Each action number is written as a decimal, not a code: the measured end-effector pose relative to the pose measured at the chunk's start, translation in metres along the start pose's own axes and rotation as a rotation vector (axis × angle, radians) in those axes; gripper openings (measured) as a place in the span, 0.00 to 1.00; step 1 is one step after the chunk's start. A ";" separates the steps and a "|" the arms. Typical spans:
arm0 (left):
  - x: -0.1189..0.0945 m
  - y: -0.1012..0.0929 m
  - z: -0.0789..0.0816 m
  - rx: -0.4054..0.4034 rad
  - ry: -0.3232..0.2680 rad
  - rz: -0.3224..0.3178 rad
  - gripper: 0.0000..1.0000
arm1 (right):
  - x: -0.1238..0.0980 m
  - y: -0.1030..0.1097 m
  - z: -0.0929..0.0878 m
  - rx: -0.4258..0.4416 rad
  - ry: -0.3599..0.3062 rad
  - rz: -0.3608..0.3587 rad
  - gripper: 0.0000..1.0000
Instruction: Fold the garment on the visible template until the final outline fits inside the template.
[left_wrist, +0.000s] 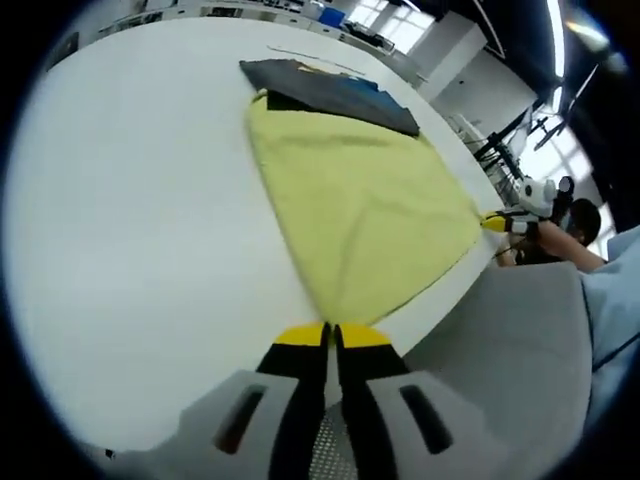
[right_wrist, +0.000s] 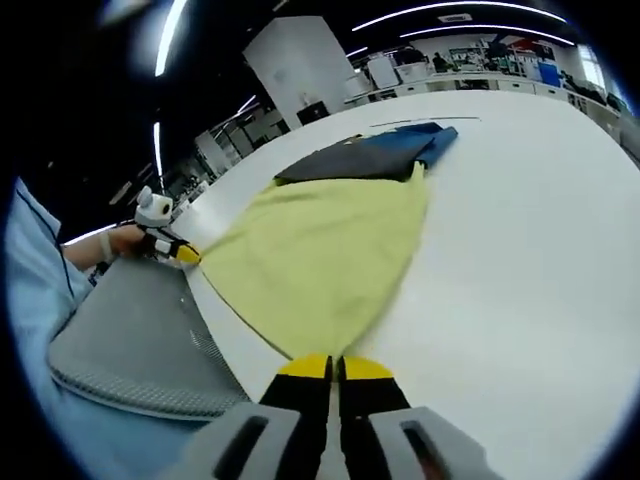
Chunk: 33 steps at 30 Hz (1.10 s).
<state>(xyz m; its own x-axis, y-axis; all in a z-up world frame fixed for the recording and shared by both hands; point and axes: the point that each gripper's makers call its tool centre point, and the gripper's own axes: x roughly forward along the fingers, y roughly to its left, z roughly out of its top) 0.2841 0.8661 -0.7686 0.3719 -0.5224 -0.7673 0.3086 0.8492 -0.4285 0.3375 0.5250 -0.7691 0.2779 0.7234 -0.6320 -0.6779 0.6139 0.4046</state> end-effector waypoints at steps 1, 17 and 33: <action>-0.001 -0.001 0.000 0.006 0.000 -0.005 0.00 | -0.003 0.002 0.001 0.011 0.003 0.004 0.00; -0.032 -0.030 -0.017 -0.017 0.119 -0.084 0.00 | -0.037 0.027 -0.014 0.129 0.031 0.076 0.00; -0.046 -0.055 -0.034 -0.061 0.167 -0.108 0.00 | -0.056 0.037 -0.030 0.216 0.062 0.097 0.00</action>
<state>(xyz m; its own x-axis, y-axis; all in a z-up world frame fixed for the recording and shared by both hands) 0.2199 0.8461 -0.7258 0.1875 -0.5946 -0.7818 0.2829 0.7949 -0.5368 0.2762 0.4977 -0.7379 0.1716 0.7659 -0.6196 -0.5367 0.6001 0.5932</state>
